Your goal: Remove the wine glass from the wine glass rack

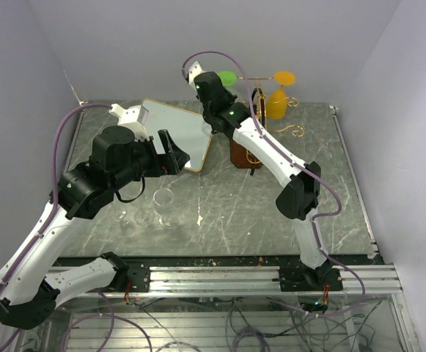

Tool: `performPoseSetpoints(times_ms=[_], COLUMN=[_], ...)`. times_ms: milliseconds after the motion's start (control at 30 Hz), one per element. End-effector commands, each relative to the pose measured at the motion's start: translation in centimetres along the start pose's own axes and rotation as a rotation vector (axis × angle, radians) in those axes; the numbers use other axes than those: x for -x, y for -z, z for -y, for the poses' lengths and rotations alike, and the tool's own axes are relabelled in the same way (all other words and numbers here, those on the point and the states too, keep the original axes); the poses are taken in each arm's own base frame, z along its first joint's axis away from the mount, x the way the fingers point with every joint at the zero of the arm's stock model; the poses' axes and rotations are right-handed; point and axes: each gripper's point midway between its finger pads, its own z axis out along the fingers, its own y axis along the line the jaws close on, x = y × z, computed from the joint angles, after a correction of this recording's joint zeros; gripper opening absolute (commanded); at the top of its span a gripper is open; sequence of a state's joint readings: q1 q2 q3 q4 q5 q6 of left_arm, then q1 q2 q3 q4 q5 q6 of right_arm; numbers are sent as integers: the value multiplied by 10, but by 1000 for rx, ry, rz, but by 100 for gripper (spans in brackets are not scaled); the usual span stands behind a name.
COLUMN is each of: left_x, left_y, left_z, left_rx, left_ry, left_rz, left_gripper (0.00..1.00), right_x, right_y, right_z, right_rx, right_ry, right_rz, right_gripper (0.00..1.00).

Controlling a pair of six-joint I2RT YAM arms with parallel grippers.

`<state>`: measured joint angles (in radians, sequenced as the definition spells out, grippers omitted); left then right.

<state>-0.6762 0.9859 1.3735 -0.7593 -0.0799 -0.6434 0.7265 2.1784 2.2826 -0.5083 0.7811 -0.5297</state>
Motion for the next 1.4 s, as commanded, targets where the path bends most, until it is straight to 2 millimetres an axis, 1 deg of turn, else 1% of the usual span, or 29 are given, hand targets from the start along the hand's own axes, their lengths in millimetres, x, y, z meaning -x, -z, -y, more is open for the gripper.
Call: performPoseSetpoints(times_ms=[0, 267, 533, 700, 933, 1367], left_x=[7, 4, 2, 3, 4, 5], left_y=[0, -4, -9, -7, -6, -5], left_z=[11, 11, 11, 12, 11, 13], left_rx=[-47, -47, -49, -50, -47, -56], left_ry=[-3, -6, -8, -6, -9, -6], left_rz=[19, 10, 1, 5, 6, 7], left_gripper=[98, 98, 98, 98, 98, 98], right_x=[15, 25, 33, 31, 32, 22], right_y=[5, 9, 13, 8, 4, -3], right_z=[35, 24, 31, 30, 35, 40], right_rx=[-58, 28, 11, -11, -50, -62], right_ry=[-54, -37, -37, -18, -15, -7], right_rz=[59, 115, 152, 144, 134, 101], right_gripper=[0, 0, 0, 0, 0, 0])
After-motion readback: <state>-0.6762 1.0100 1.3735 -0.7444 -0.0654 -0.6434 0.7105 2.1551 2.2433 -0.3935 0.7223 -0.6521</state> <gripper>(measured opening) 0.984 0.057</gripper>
